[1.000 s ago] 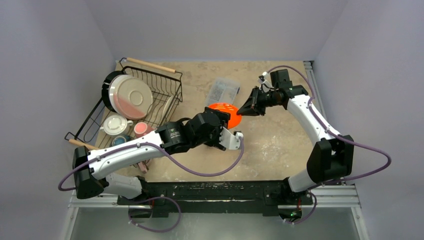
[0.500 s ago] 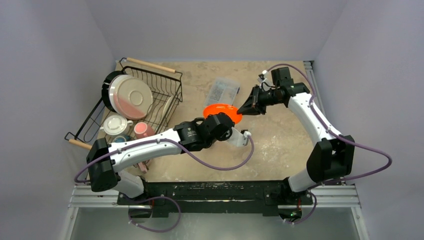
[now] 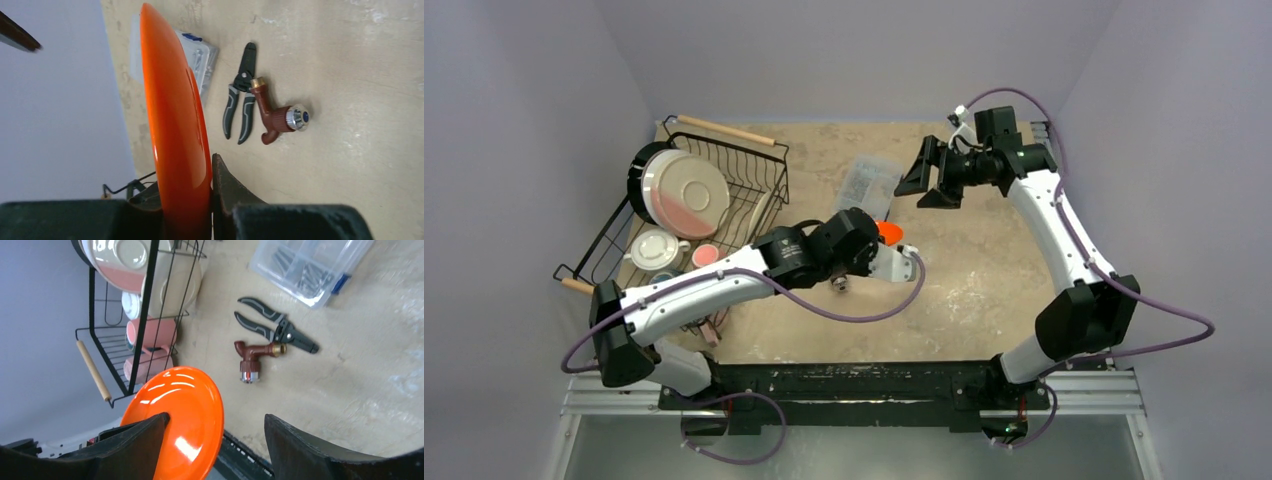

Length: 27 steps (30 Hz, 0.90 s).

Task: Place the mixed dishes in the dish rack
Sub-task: Insert the plate into the dish rack.

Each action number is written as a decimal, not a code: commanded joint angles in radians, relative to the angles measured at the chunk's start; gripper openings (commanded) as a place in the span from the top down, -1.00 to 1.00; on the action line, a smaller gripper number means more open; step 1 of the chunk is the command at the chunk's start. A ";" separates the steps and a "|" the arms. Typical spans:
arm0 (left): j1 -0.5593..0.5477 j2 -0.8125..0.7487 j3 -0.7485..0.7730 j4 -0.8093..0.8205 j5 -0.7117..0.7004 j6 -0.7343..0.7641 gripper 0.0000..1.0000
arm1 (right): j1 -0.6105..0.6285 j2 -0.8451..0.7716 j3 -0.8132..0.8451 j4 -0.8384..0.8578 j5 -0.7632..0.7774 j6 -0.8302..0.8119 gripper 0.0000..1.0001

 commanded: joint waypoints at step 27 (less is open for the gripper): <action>1.119 -0.180 0.029 -0.029 0.519 -0.530 1.00 | -0.048 -0.015 0.062 0.078 0.115 -0.022 -0.59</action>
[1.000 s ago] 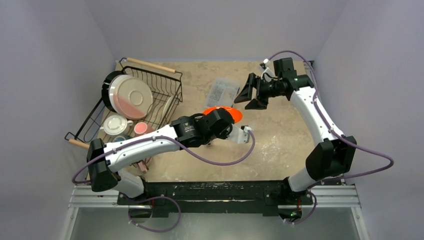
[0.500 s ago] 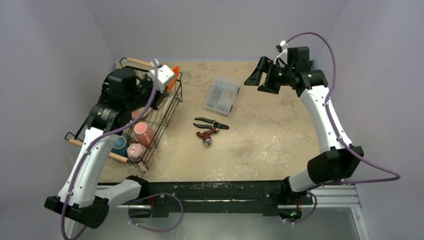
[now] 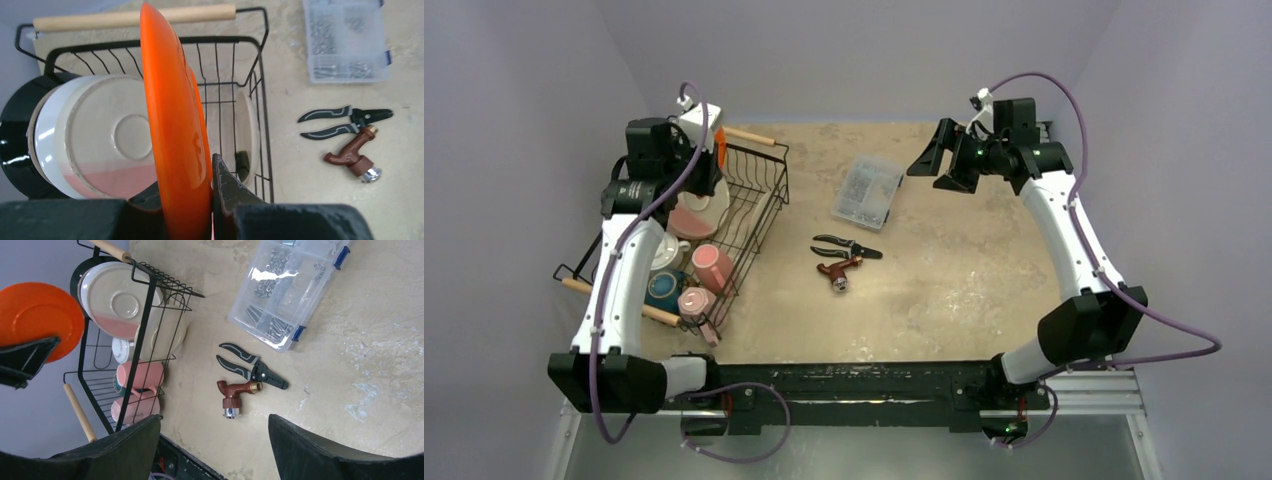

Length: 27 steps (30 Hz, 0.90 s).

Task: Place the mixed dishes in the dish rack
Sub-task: Insert the plate into the dish rack.

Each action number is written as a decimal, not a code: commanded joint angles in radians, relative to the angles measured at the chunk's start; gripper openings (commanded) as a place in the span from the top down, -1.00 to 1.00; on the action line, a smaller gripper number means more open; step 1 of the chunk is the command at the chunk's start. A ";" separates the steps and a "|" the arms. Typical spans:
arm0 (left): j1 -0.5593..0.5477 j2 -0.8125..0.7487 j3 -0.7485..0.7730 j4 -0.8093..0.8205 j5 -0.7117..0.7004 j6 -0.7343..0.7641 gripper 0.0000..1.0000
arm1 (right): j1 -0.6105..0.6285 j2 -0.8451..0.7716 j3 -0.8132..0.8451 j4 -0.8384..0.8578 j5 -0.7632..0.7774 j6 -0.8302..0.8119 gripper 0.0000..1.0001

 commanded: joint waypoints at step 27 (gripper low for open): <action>0.130 0.552 0.153 -0.204 0.232 0.085 1.00 | 0.000 0.088 0.060 -0.047 -0.007 -0.046 -0.58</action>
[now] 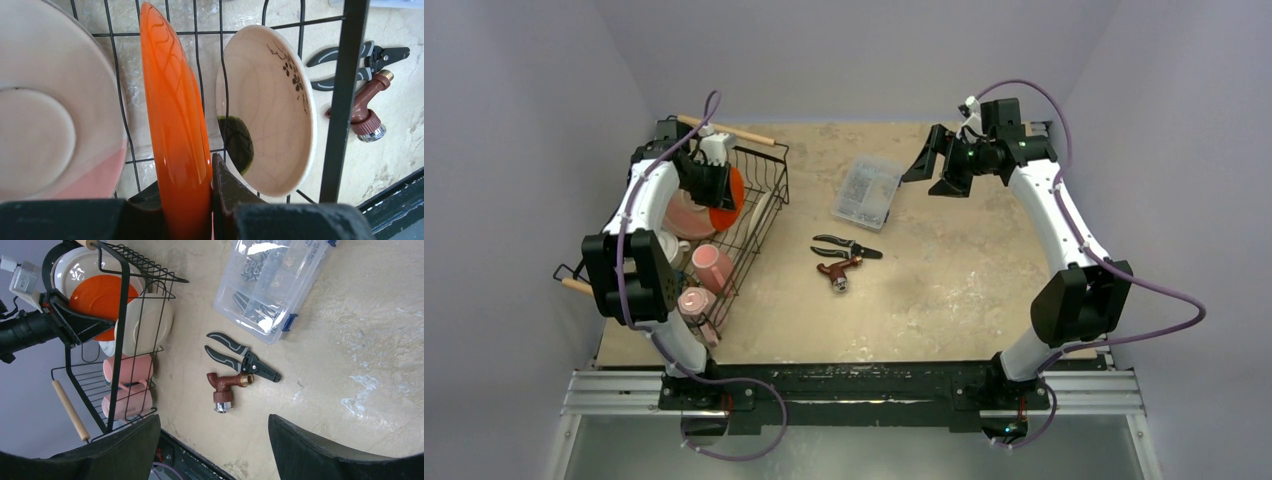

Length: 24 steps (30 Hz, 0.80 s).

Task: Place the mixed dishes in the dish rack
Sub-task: Insert the plate into the dish rack.

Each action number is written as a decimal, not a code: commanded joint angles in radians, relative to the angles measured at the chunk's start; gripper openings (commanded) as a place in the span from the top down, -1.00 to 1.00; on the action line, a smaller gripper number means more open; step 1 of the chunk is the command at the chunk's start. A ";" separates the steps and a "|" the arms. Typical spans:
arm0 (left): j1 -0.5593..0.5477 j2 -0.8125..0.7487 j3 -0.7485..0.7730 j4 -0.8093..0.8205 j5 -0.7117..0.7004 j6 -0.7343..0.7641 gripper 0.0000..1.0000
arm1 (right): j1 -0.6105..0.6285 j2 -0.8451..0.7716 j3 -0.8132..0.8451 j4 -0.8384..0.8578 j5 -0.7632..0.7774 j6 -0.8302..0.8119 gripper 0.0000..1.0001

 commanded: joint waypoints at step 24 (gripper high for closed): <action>0.018 0.082 0.094 -0.031 -0.157 -0.030 0.11 | -0.001 -0.011 0.060 -0.008 0.003 -0.029 -0.58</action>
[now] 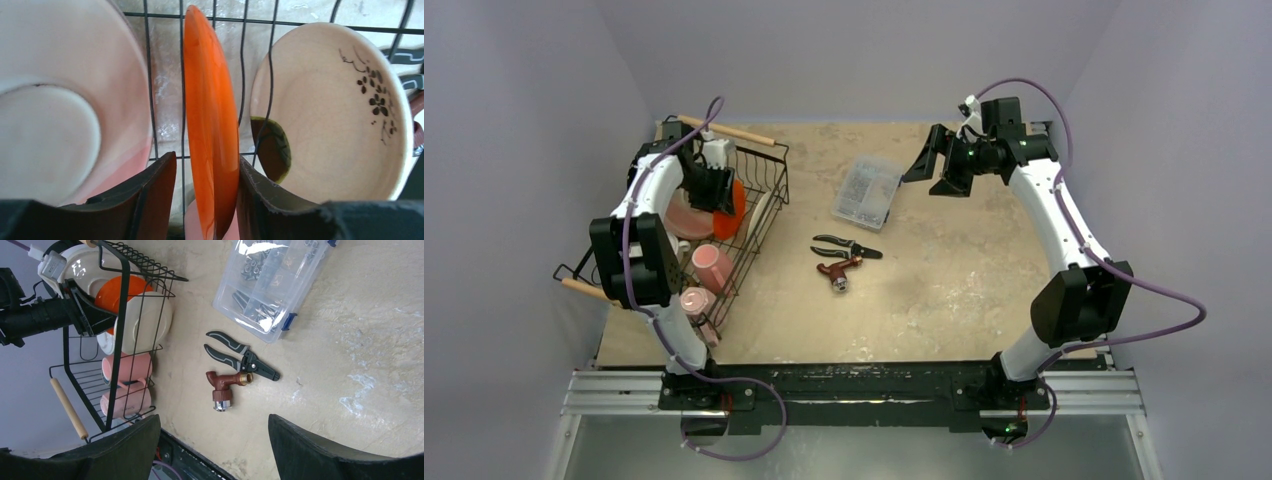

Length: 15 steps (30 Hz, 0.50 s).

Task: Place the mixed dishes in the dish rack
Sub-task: Insert the plate into the dish rack.

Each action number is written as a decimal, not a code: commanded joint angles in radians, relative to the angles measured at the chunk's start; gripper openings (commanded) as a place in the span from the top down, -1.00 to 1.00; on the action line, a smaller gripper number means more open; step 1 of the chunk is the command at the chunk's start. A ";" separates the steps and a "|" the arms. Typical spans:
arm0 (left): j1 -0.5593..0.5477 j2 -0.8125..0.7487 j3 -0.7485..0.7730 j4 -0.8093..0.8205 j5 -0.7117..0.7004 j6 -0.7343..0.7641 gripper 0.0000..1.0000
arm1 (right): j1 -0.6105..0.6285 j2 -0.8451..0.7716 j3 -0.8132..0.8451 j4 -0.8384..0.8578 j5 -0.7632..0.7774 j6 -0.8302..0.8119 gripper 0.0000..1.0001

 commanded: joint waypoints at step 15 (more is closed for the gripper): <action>0.010 -0.225 0.037 0.007 -0.323 -0.124 0.06 | 0.000 -0.023 0.046 0.008 -0.008 -0.019 -0.58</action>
